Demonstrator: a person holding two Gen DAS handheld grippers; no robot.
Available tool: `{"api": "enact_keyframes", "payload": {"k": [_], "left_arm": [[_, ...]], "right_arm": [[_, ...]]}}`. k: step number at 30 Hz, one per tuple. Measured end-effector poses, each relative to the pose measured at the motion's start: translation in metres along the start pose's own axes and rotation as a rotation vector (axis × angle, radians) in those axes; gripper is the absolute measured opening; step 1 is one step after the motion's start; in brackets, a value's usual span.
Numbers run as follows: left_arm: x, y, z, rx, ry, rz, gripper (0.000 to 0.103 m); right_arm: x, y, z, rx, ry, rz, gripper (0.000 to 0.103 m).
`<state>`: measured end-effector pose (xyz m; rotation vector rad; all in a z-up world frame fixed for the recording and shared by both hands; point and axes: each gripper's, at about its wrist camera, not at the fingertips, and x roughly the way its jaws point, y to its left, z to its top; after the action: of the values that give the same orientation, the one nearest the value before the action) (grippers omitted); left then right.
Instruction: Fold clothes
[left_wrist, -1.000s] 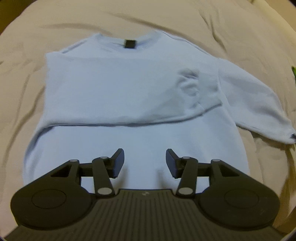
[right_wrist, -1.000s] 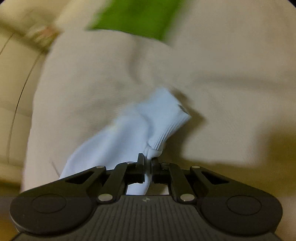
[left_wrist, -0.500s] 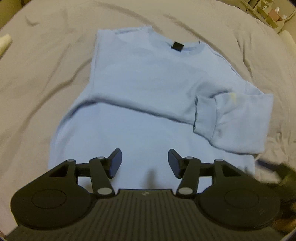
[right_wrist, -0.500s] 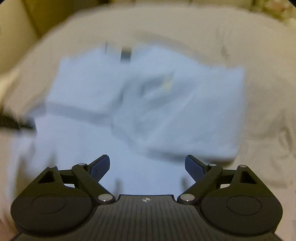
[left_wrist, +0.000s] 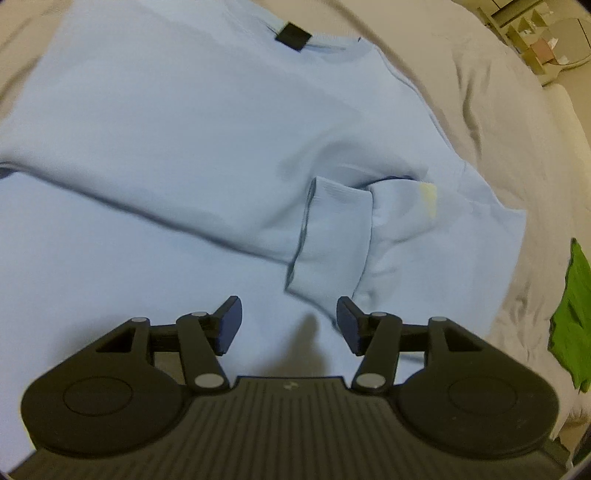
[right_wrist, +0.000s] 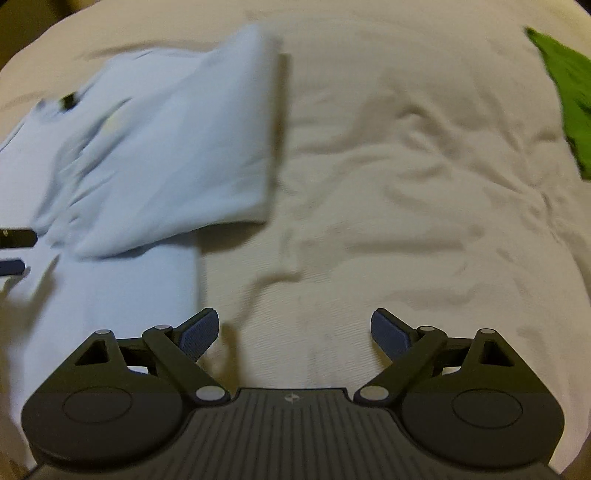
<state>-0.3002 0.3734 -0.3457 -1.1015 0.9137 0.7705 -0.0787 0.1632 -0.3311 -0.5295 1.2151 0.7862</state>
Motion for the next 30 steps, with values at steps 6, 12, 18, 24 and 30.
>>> {"api": "enact_keyframes", "payload": {"k": [6, 12, 18, 24, 30], "left_arm": [[0.024, -0.02, 0.007, 0.031, 0.025, -0.033, 0.004], [-0.071, -0.049, 0.02, 0.278, -0.271, -0.036, 0.003], [-0.128, -0.012, 0.039, 0.425, -0.485, 0.195, 0.003], [-0.061, 0.049, 0.057, 0.403, -0.283, 0.304, 0.006], [-0.051, 0.061, 0.043, 0.363, -0.276, 0.368, 0.006]], "right_arm": [[0.015, -0.026, 0.008, 0.12, 0.023, 0.0, 0.092], [0.022, -0.019, 0.017, 0.118, 0.03, 0.003, 0.092], [0.029, 0.002, 0.03, 0.083, 0.02, 0.017, 0.092], [0.037, 0.025, 0.033, 0.019, 0.037, 0.012, 0.092], [0.037, 0.038, 0.035, -0.019, 0.036, -0.008, 0.092]]}}
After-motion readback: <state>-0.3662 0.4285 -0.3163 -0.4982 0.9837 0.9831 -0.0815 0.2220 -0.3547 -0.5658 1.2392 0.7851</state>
